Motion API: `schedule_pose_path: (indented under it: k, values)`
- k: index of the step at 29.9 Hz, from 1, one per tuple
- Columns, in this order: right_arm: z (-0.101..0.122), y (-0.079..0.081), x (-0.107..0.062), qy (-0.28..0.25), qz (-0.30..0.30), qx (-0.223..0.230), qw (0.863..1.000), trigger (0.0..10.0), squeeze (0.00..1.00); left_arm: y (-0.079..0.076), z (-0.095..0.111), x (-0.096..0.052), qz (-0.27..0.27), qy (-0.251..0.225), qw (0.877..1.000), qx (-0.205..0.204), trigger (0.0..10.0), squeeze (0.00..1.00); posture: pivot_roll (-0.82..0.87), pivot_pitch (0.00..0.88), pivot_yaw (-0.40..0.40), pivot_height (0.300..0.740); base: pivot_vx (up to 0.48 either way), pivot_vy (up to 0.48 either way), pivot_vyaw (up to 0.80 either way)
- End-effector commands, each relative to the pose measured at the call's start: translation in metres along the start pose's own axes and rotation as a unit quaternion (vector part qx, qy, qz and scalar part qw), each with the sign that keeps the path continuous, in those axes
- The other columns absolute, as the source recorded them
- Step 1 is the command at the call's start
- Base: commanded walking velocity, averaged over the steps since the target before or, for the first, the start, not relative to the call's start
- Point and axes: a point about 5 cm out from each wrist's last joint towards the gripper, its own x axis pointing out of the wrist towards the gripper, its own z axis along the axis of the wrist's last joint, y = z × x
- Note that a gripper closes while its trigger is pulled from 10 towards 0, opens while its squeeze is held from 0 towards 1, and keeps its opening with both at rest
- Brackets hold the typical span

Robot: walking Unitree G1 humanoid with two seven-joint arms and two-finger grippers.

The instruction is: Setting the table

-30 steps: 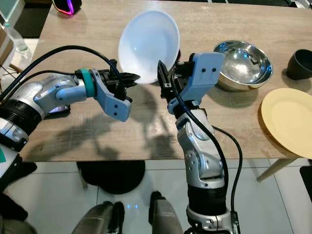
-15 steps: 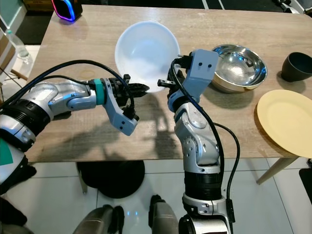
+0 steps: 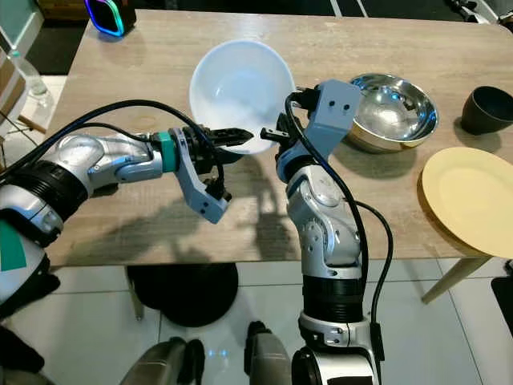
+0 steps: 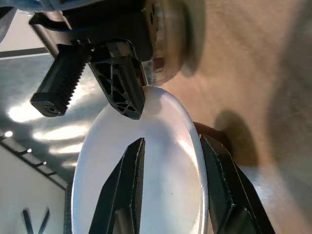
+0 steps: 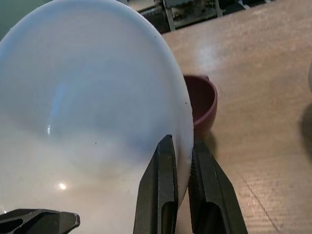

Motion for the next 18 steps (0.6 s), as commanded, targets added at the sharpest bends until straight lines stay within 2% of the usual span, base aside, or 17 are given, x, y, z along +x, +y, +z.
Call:
schedule_pose_path:
  k: [1,4,5,6,7,8,10,14,17,18]
  values:
    - [-0.024,-0.006,-0.001,0.059,-0.014,0.002,0.998,0.0,0.00,0.032,-0.002,0.003,0.100,-0.004,0.995,0.001,10.0,0.00,-0.01,0.073,0.035,0.740,0.000,0.000,0.00]
    - [-0.021,-0.013,-0.001,0.049,-0.028,0.003,0.998,0.0,0.00,0.031,0.001,-0.004,0.113,-0.013,0.993,-0.008,10.0,0.00,-0.01,0.078,0.038,0.740,0.000,0.000,0.00]
    - [-0.013,-0.023,0.000,0.029,-0.048,0.007,0.998,0.0,0.00,0.023,0.007,-0.013,0.109,-0.025,0.993,-0.025,10.0,0.00,0.00,0.080,0.039,0.740,0.000,0.000,0.00]
    - [-0.013,-0.023,0.000,0.029,-0.048,0.007,0.998,0.0,0.00,0.023,0.007,-0.013,0.109,-0.025,0.993,-0.025,10.0,0.00,0.00,0.080,0.039,0.740,0.000,0.000,0.00]
    - [-0.004,-0.032,0.002,0.007,-0.065,0.015,0.998,0.0,0.00,0.015,0.014,-0.022,0.100,-0.037,0.993,-0.043,10.0,0.00,0.00,0.081,0.038,0.740,0.000,0.000,0.00]
    - [-0.004,-0.032,0.002,0.007,-0.065,0.015,0.998,0.0,0.00,0.015,0.014,-0.022,0.100,-0.037,0.993,-0.043,10.0,0.00,0.00,0.081,0.038,0.740,0.000,0.000,0.00]
    - [0.010,-0.045,0.002,-0.026,-0.084,0.028,0.996,0.0,0.00,0.005,0.023,-0.035,0.092,-0.048,0.992,-0.066,10.0,0.00,0.01,0.083,0.035,0.740,0.000,0.000,0.00]
    - [0.026,-0.058,0.001,-0.063,-0.102,0.041,0.992,0.0,0.00,-0.001,0.026,-0.048,0.100,-0.034,0.990,-0.095,10.0,0.00,0.02,0.085,0.032,0.740,0.000,0.000,0.00]
    - [0.029,-0.063,-0.002,-0.073,-0.110,0.041,0.990,0.0,0.00,-0.002,0.024,-0.053,0.110,-0.014,0.987,-0.118,10.0,0.00,0.02,0.085,0.033,0.740,0.000,0.000,0.00]
    - [0.029,-0.066,-0.004,-0.075,-0.113,0.037,0.990,0.0,0.00,-0.004,0.022,-0.056,0.118,0.006,0.983,-0.142,10.0,0.00,0.02,0.086,0.036,0.740,0.000,0.000,0.00]
